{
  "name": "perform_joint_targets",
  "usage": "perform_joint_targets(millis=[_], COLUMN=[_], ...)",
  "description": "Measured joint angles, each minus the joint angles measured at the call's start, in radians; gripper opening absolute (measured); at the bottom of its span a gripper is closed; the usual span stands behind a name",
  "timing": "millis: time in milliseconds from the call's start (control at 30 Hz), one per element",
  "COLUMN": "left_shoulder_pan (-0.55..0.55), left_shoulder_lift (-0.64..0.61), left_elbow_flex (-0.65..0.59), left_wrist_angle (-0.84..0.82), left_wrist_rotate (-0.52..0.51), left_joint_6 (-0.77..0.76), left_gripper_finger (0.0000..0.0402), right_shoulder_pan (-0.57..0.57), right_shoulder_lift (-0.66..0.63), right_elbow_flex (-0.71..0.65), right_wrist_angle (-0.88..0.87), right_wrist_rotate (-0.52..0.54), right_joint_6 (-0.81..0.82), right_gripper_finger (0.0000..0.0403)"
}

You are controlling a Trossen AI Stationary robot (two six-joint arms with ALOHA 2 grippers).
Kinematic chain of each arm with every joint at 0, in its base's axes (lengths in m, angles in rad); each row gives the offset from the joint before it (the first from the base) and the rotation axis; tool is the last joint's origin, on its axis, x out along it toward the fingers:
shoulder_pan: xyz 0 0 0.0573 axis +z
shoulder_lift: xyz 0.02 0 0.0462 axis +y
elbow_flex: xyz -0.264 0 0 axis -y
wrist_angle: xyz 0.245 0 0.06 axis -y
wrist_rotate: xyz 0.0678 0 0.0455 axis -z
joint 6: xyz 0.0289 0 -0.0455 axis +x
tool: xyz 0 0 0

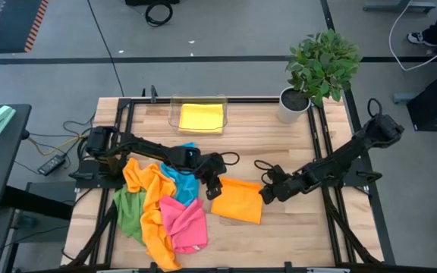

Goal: Fold microfiber towels
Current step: Fold the orange microfiber towel

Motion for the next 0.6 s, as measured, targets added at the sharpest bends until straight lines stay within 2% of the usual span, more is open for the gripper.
perform_joint_targets(millis=[233,367,467,600], left_shoulder_pan=[0.000,0.000,0.000,0.004], left_shoulder_lift=[0.000,0.000,0.000,0.000], left_elbow_flex=[0.000,0.000,0.000,0.000], left_wrist_angle=[0.001,0.000,-0.002,-0.006], left_wrist_rotate=[-0.014,-0.014,-0.014,-0.014], left_joint_6=[0.000,0.000,0.000,0.001], left_gripper_finger=[0.0021,0.0007,0.0010,0.0027], right_shoulder_pan=[0.000,0.000,0.003,0.002], right_shoulder_lift=[0.015,0.015,0.015,0.015], right_elbow_flex=[0.001,0.001,0.001,0.016], right_wrist_angle=[0.024,0.023,0.024,0.024], right_wrist_rotate=[0.011,0.013,0.036,0.047], right_joint_6=[-0.003,-0.007,-0.018,-0.023], right_gripper_finger=[0.0149,0.0077,0.0018,0.0008])
